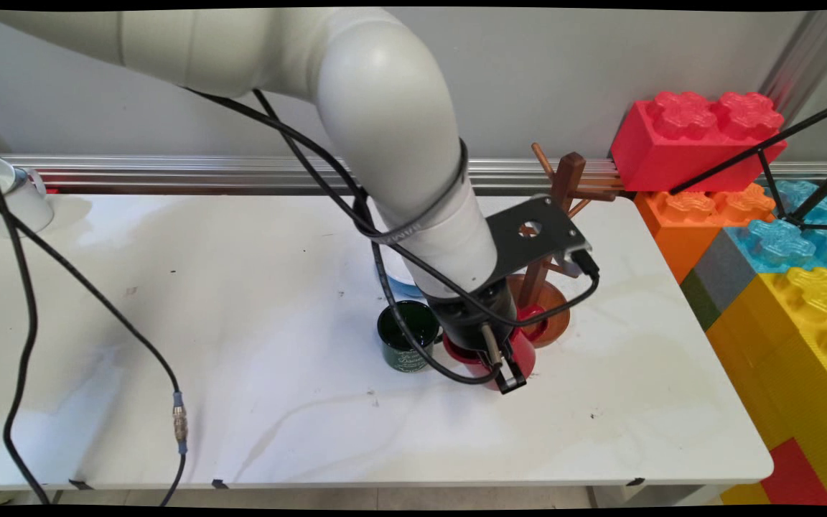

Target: Place the picked object on the table

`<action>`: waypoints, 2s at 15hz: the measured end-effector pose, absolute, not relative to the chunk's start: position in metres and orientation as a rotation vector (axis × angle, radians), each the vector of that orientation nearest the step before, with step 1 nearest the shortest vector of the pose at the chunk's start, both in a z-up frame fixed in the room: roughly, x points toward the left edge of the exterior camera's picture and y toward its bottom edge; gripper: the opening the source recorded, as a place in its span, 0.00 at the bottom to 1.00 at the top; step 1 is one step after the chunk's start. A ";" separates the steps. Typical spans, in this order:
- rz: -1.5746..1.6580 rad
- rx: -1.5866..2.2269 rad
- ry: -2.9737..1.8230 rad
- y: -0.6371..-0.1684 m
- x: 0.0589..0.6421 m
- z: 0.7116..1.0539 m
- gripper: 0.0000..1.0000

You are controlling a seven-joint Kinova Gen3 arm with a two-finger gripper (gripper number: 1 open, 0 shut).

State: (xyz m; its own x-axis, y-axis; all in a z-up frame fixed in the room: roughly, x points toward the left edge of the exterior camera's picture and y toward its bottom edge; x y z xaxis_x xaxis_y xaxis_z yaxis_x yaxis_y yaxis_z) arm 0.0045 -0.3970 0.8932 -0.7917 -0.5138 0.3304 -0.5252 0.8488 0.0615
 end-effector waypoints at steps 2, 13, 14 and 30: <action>0.055 0.776 -2.717 -0.399 0.000 0.888 0.00; 0.049 0.809 -2.824 -0.418 -0.031 0.846 0.00; 0.048 0.814 -2.831 -0.420 -0.034 0.843 0.00; 0.050 0.883 -2.873 -0.439 -0.052 0.812 1.00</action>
State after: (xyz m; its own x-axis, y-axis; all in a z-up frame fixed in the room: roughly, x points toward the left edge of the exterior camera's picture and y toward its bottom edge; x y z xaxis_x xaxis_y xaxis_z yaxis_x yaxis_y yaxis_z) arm -0.0516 -0.4388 0.8122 -0.8190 -0.5569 0.1385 -0.5614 0.8275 0.0078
